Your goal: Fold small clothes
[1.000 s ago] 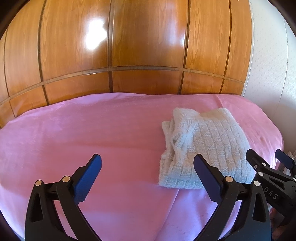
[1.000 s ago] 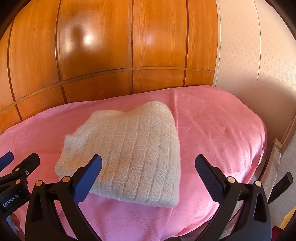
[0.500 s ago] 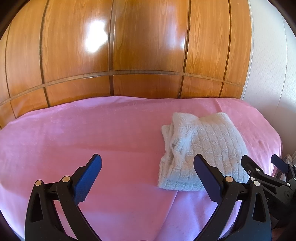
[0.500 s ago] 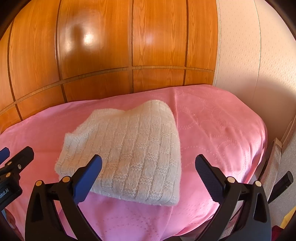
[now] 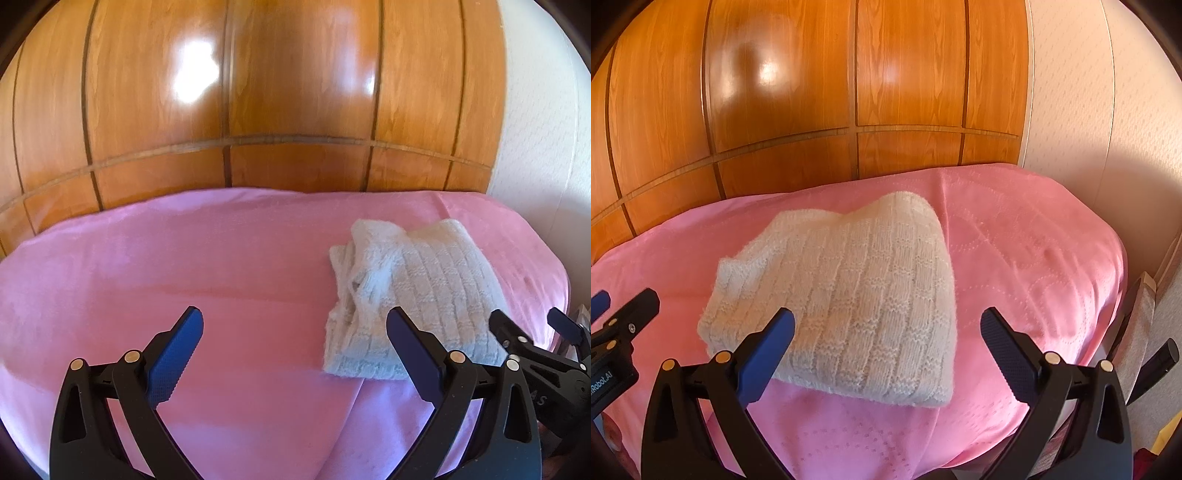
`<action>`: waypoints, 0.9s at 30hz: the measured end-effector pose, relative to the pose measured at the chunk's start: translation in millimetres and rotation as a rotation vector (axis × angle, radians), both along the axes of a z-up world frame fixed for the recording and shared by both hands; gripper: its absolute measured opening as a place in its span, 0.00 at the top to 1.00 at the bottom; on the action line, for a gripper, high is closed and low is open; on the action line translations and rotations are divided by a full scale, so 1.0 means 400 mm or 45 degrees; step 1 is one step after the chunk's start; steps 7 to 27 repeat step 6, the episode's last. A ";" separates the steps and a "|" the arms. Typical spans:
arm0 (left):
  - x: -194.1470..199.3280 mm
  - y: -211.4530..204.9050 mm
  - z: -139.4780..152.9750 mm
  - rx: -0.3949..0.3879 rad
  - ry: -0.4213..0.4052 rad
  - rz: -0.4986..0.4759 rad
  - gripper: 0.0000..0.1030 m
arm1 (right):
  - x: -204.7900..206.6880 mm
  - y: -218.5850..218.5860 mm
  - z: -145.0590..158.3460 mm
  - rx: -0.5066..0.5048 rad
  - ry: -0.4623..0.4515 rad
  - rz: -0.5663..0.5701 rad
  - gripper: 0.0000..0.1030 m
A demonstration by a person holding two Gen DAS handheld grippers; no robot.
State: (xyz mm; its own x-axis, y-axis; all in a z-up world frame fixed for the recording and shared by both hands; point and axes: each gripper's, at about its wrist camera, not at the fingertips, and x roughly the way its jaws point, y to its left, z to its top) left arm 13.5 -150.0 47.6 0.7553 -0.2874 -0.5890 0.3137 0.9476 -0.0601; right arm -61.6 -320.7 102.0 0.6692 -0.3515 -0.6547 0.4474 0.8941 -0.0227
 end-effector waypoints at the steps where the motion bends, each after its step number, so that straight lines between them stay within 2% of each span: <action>1: 0.005 0.002 -0.005 -0.002 0.016 0.012 0.04 | 0.000 -0.002 0.001 0.000 -0.008 -0.002 0.02; 6: 0.020 0.004 -0.027 0.010 0.065 0.032 0.04 | 0.006 -0.031 0.010 0.012 -0.029 -0.004 0.02; 27: 0.020 0.004 -0.027 0.010 0.065 0.032 0.04 | 0.006 -0.031 0.010 0.012 -0.029 -0.004 0.02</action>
